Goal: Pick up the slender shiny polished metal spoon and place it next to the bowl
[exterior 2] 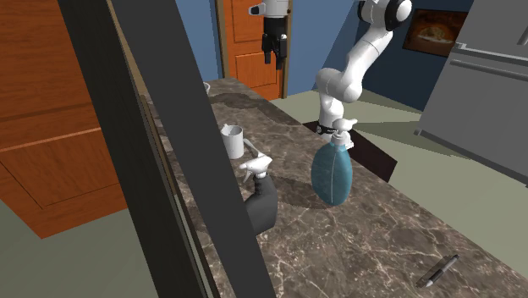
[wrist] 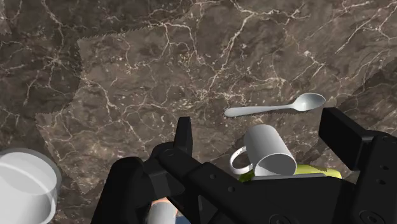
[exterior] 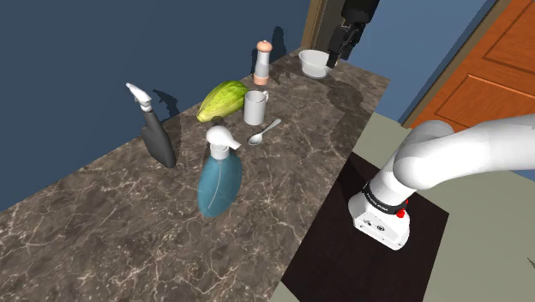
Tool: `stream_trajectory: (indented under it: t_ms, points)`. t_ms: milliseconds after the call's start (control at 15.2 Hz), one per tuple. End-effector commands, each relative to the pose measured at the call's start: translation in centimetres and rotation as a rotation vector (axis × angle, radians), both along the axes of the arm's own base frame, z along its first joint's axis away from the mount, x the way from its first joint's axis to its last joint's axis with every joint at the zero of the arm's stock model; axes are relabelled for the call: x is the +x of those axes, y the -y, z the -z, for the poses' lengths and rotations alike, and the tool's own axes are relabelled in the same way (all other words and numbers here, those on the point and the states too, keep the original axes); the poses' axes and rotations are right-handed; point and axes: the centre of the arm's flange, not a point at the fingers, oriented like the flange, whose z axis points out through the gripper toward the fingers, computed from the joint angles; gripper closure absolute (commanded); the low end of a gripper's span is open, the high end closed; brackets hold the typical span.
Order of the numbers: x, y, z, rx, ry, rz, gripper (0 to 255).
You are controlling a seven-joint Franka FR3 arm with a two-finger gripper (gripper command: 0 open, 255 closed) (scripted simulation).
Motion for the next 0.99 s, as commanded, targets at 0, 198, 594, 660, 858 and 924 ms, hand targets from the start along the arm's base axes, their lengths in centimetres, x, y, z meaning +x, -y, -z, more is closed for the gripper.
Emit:
stream_trajectory:
  t_ms: [0,198,594,660,858,924]
  points:
    - [0.0,0.0,0.0,0.0,0.0,0.0,0]
    - [1.1,-2.5,2.9,-0.006,0.017,-0.006,0]
    - [3.4,-7.4,8.6,-0.017,0.05,-0.019,0]
    - [3.8,-8.2,9.5,-0.019,0.055,-0.021,0]
    - [5.0,-10.6,12.4,-0.024,0.072,-0.028,0]
    - [5.4,-11.5,13.3,-0.026,0.078,-0.03,0]
